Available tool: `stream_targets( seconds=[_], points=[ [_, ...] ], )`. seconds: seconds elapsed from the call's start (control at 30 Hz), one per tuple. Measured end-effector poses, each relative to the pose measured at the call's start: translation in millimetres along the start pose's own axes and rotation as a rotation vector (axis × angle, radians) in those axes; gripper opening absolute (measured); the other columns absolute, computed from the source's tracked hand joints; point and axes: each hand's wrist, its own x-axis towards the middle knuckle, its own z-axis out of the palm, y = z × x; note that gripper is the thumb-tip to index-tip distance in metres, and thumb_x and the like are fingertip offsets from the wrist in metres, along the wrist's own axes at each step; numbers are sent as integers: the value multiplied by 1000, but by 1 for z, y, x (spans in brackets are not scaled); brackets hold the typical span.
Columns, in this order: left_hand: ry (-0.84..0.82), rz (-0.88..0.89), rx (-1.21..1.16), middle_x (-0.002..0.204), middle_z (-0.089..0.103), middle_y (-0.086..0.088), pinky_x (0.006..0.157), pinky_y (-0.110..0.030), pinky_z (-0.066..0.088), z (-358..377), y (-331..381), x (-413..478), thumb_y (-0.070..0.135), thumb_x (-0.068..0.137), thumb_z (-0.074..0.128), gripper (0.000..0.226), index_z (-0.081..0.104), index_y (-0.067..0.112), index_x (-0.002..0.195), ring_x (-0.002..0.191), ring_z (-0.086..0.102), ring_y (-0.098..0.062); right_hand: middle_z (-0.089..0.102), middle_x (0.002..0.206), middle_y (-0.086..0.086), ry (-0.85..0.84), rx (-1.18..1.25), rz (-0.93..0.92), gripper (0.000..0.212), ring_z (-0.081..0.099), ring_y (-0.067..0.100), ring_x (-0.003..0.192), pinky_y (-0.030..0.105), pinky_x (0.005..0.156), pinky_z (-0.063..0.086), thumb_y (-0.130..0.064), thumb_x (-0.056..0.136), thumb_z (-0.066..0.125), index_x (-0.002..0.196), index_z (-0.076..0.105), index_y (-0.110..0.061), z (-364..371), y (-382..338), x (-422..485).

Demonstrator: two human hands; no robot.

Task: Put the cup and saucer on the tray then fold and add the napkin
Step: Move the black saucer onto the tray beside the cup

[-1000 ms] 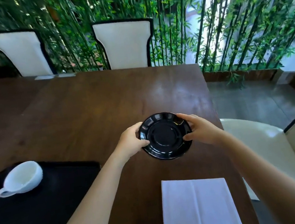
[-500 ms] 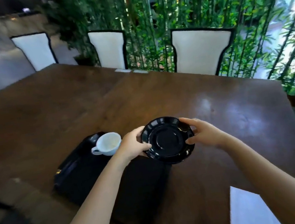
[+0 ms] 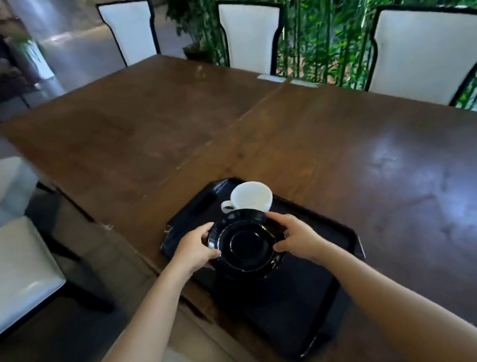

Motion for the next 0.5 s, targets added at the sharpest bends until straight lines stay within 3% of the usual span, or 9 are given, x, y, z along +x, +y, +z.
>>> stream_targets(
  seconds=[0.2,0.37,0.5],
  points=[
    [-11,-36,101,144,43,-3,89,-30,43,-11,-38,26,10,81,70,74,33,24,143,122,49,-25,38,138,5,-5,-14,44,80,47,25,119,36,93,49,3,78,62,145,30,-26,44,5,32],
    [-40,-28,103,145,42,-5,99,-43,47,-10,-49,46,7,81,68,73,33,21,144,125,47,-27,37,140,6,22,-45,77,80,46,25,120,28,86,44,3,79,62,146,28,-26,55,10,48],
    [-41,-13,139,147,40,-5,99,-37,45,-6,-51,60,7,81,69,73,34,20,143,126,47,-27,38,141,7,46,-58,95,79,45,25,121,26,84,41,2,79,61,145,28,-27,57,15,55]
  ],
)
